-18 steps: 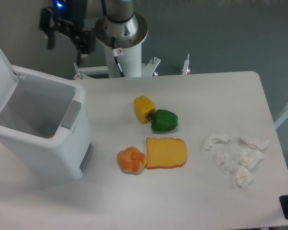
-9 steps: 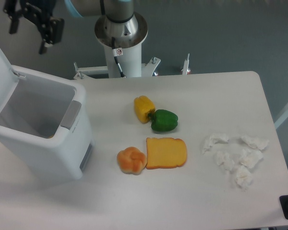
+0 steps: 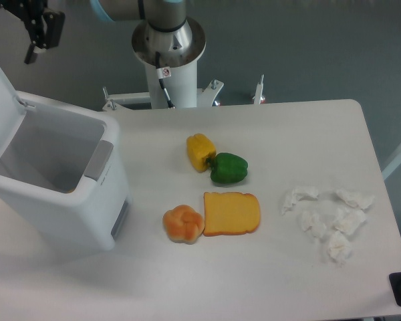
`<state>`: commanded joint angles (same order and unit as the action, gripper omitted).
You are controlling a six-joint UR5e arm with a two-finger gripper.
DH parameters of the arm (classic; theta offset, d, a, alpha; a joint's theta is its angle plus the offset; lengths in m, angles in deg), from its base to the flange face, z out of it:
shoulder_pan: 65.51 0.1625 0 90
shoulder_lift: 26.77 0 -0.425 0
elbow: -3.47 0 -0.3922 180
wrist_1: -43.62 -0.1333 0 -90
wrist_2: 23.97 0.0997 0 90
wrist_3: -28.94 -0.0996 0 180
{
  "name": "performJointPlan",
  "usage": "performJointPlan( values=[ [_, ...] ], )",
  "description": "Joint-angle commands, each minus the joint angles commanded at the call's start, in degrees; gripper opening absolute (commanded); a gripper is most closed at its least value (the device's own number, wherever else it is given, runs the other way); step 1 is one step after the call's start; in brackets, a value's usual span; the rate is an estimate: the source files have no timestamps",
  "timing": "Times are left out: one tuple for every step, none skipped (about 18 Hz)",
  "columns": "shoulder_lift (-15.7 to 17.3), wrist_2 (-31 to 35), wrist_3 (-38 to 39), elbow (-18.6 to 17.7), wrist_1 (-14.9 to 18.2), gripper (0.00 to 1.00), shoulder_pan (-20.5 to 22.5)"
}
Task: Close the trash can
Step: 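Move the gripper up and over toward the raised trash can lid, then push the raised lid forward with the gripper to start closing it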
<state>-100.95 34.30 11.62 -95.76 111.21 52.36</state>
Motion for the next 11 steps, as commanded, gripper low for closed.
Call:
performJointPlan(
  values=[
    [-0.53, 0.00, 0.79, 0.79, 0.00, 1.00, -0.18],
    [-1.14, 0.00, 1.58, 1.67, 0.00, 1.00, -0.44],
    [-1.67, 0.09, 2.28, 2.46, 0.00, 1.00, -0.79],
    [-2.02, 0.09, 2.73, 2.99, 0.00, 1.00, -0.88],
    [-2.29, 0.09, 2.82, 3.35, 0.00, 1.00, -0.97],
    [-2.46, 0.09, 2.91, 3.52, -0.09, 1.00, -0.97],
    [-2.55, 0.09, 3.17, 3.70, -0.44, 1.00, -0.97],
    [-2.64, 0.17, 3.26, 3.70, -0.79, 1.00, -0.97],
    [-2.82, 0.26, 3.17, 3.70, -1.14, 1.00, -0.97],
    [-3.08, 0.35, 3.17, 3.70, -1.23, 1.00, -0.97],
    [-3.26, 0.61, 3.17, 3.70, -1.32, 1.00, -0.97]
  ],
)
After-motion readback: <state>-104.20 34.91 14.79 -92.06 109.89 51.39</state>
